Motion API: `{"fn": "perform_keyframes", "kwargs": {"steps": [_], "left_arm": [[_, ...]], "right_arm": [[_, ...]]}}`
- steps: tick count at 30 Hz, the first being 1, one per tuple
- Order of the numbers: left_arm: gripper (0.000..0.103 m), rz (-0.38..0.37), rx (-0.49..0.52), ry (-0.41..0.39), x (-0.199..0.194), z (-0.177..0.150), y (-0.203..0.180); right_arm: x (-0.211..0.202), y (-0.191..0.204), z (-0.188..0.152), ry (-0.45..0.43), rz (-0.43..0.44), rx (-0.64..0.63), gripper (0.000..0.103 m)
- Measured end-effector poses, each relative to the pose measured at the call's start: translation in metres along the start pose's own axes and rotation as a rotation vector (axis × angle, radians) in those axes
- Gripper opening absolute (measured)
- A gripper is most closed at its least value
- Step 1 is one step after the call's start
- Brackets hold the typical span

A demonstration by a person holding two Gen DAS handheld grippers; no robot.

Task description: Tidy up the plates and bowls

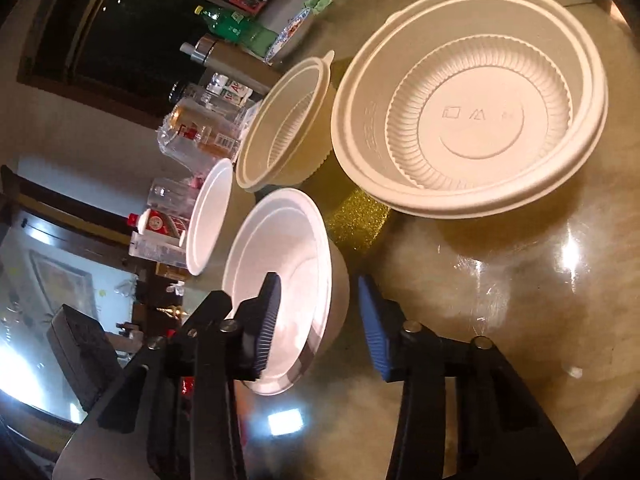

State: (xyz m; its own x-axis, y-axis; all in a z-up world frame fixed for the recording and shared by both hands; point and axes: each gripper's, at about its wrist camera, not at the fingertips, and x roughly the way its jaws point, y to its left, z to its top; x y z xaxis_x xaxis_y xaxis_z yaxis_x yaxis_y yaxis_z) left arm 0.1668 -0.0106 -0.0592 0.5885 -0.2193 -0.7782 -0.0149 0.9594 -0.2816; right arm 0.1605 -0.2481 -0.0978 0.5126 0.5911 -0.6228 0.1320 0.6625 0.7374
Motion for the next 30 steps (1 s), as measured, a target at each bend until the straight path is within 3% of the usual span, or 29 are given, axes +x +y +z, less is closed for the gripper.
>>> {"fn": "perform_keyframes", "kwargs": {"steps": [4, 7, 9, 30], "left_arm": [[0.026, -0.029, 0.006, 0.047, 0.010, -0.002, 0.001], [0.012, -0.041, 0.036, 0.044, 0.008, -0.003, -0.005], [0.012, -0.038, 0.044, 0.039, 0.007, -0.005, -0.005], [0.011, -0.018, 0.054, 0.011, 0.004, -0.008, -0.006]], "right_arm": [[0.007, -0.001, -0.001, 0.012, -0.016, -0.012, 0.025], [0.006, 0.007, -0.004, 0.001, -0.026, -0.062, 0.022], [0.008, 0.011, -0.005, -0.004, -0.045, -0.088, 0.015], [0.010, 0.014, -0.006, -0.016, -0.057, -0.118, 0.013]]}}
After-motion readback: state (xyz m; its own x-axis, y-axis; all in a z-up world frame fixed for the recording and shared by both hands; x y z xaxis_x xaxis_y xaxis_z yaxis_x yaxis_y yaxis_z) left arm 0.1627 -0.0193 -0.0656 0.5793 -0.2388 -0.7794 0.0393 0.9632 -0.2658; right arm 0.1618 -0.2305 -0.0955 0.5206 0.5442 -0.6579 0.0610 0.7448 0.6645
